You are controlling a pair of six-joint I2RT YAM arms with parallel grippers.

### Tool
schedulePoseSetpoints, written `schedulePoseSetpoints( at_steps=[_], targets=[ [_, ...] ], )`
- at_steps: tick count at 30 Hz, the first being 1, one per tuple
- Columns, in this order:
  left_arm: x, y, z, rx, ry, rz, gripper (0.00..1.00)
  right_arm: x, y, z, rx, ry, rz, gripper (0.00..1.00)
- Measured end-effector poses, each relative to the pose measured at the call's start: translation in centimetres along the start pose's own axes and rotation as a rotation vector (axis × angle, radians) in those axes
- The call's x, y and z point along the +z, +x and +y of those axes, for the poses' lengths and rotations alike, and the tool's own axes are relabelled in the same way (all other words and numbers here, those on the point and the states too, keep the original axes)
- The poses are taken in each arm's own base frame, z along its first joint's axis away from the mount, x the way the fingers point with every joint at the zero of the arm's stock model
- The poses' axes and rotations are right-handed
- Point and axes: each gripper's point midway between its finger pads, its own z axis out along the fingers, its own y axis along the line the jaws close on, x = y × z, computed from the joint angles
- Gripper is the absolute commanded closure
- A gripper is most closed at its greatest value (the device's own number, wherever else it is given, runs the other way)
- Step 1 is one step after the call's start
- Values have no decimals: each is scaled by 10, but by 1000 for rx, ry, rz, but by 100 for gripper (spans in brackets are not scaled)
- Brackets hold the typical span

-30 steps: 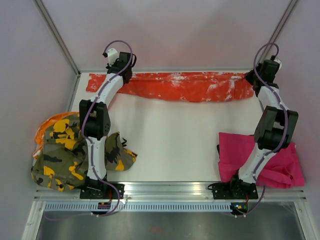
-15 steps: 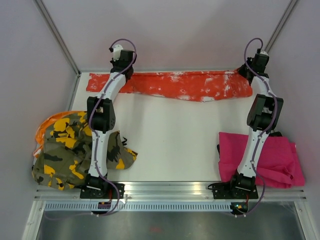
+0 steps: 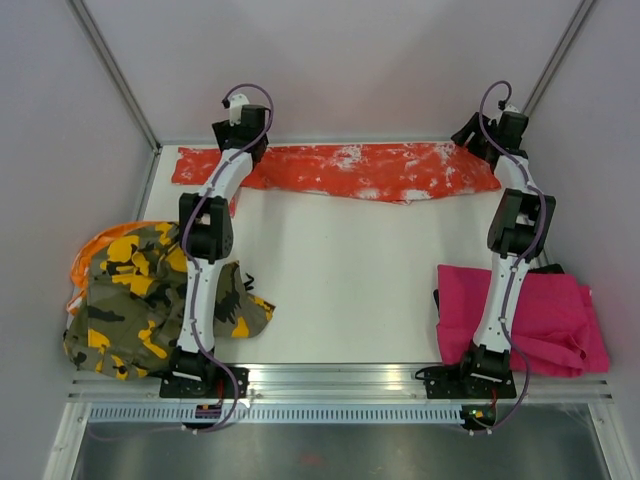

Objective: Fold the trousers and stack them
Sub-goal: Fold the trousers

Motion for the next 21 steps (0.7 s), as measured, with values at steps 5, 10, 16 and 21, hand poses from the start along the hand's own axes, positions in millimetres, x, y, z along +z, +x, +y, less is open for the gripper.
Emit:
schedulePoseSetpoints(
  at_steps=[5, 10, 16, 21],
  targets=[
    [-16, 16, 34, -25, 1, 133, 0, -22, 17, 30, -36, -70, 60, 18],
    [-65, 3, 83, -73, 35, 214, 1, -57, 16, 86, -84, -134, 70, 18],
    [-109, 5, 93, -39, 151, 258, 4, -101, -2, 127, -110, -199, 22, 18],
    [-111, 58, 85, 131, 249, 384, 10, -108, 20, 112, -77, -171, 69, 18]
  ],
)
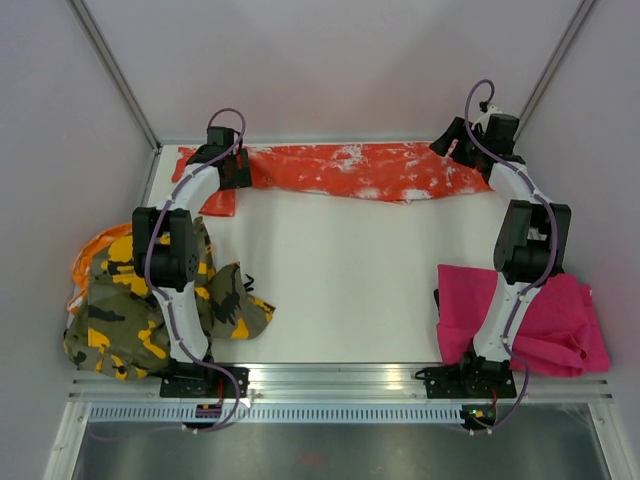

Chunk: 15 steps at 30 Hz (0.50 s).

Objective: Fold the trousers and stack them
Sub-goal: Fold the trousers

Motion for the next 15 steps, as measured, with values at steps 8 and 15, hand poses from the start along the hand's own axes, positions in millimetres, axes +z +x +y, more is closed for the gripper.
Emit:
schedulePoseSetpoints(
  at_steps=[8, 15],
  targets=[
    [49, 52, 16, 192, -20, 166, 19, 0, 40, -16, 56, 36, 88, 18],
    [64, 49, 23, 243, -28, 184, 98, -1, 39, -15, 65, 41, 83, 18]
  ],
)
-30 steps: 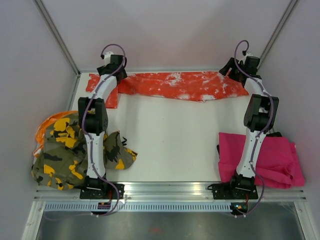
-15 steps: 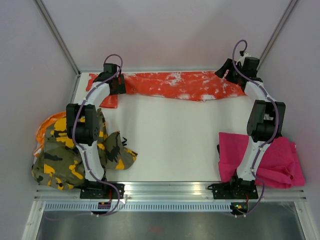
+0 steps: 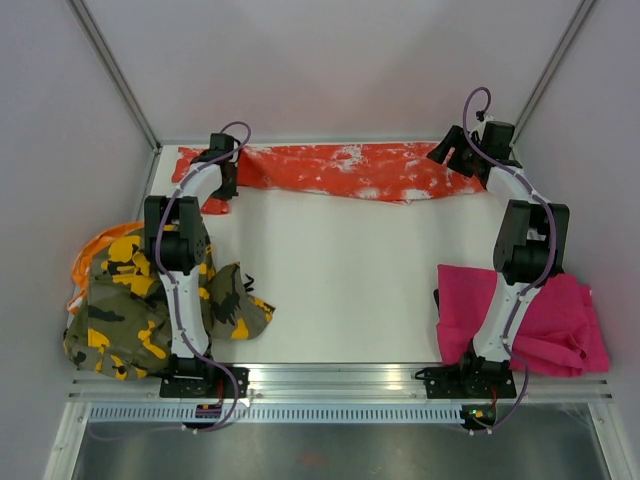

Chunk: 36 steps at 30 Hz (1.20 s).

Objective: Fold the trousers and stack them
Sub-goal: Fold the trousers

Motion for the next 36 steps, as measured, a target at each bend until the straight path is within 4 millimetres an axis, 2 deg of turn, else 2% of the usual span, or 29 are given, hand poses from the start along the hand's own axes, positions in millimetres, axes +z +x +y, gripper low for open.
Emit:
schedulePoseSetpoints(
  at_steps=[4, 6, 8, 9, 11, 13, 15, 17, 19, 21, 22, 26, 27, 28, 34, 36],
  targets=[
    [-5, -11, 5, 7, -3, -2, 98, 0, -2, 1, 5, 0, -3, 18],
    [-14, -30, 9, -10, 9, -38, 98, 0, -4, 2, 3, -2, -9, 18],
    [-28, -62, 20, -46, 35, -111, 98, 0, -7, 3, 1, -4, -13, 18],
    [-34, -78, 29, -66, 39, -149, 97, 1, -8, 3, 1, -6, -14, 18],
    [-51, -120, 58, -121, 40, -265, 87, 5, -10, 3, -2, -15, -15, 18],
    [-63, -149, 88, -166, 24, -353, 80, 14, -11, 2, -3, -25, -14, 18],
    [-65, -168, 114, -209, 11, -418, 78, 24, -5, -4, 3, -27, 1, 18],
    [-56, -165, 128, -251, 17, -413, 82, 34, 4, -10, 14, -26, 25, 17],
    [-40, -155, 129, -287, 49, -381, 80, 41, 14, -17, 25, -18, 48, 18],
    [-23, -145, 124, -322, 94, -342, 65, 46, 22, -22, 35, -11, 66, 18],
    [-17, -140, 122, -336, 115, -324, 42, 48, 24, -23, 37, -10, 71, 17],
    [-5, -133, 118, -388, 140, -297, 40, 51, 22, -21, 32, -16, 68, 17],
    [-5, -134, 120, -397, 134, -303, 35, 51, 21, -20, 30, -18, 65, 18],
    [-5, -136, 123, -406, 123, -311, 17, 51, 20, -18, 28, -20, 63, 18],
    [-7, -146, 149, -479, -9, -361, 2, 53, 22, -11, 20, -30, 69, 17],
    [-7, -145, 155, -496, -46, -366, 2, 53, 23, -10, 18, -31, 70, 17]
  ],
)
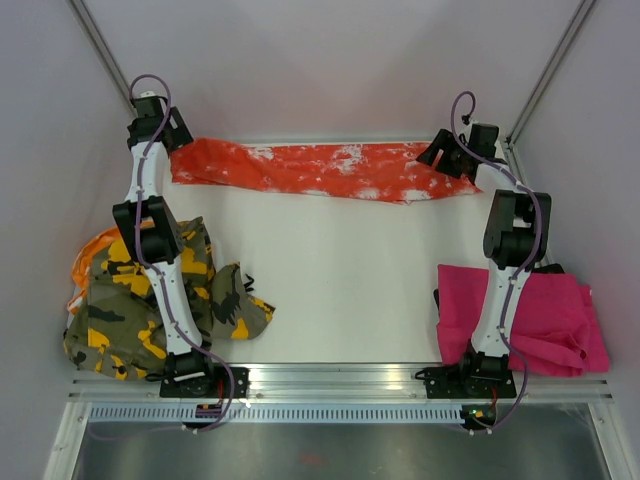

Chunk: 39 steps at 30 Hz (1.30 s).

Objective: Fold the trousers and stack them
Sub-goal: Fold the trousers

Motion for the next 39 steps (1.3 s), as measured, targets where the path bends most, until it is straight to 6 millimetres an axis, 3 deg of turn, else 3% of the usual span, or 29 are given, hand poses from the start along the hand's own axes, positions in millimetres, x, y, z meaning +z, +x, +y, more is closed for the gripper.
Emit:
schedulePoseSetpoints(
  at_steps=[4, 12, 16, 19, 22, 24, 30, 39],
  targets=[
    [-4, 6, 6, 4, -30, 12, 2, 1, 2, 3, -5, -6, 4, 18],
    [-41, 9, 0, 35, 6, 33, 9, 3, 8, 7, -12, -15, 18, 17],
    [-32, 12, -3, 53, 19, 31, 15, 5, 10, 12, -20, -21, 22, 18],
    [-9, 10, -4, 62, 13, 13, 25, 5, 11, 14, -22, -24, 24, 17],
    [17, 15, -4, 60, 14, -3, 74, 6, 12, 15, -22, -24, 25, 18],
    [31, 19, -3, 46, 13, -18, 98, 6, 12, 15, -22, -24, 25, 18],
    [50, 15, 0, -54, 11, -64, 98, 7, 13, 17, -19, -16, 24, 18],
    [49, -31, 19, -156, 17, -196, 98, 28, 20, 31, -57, -21, 30, 18]
  ],
)
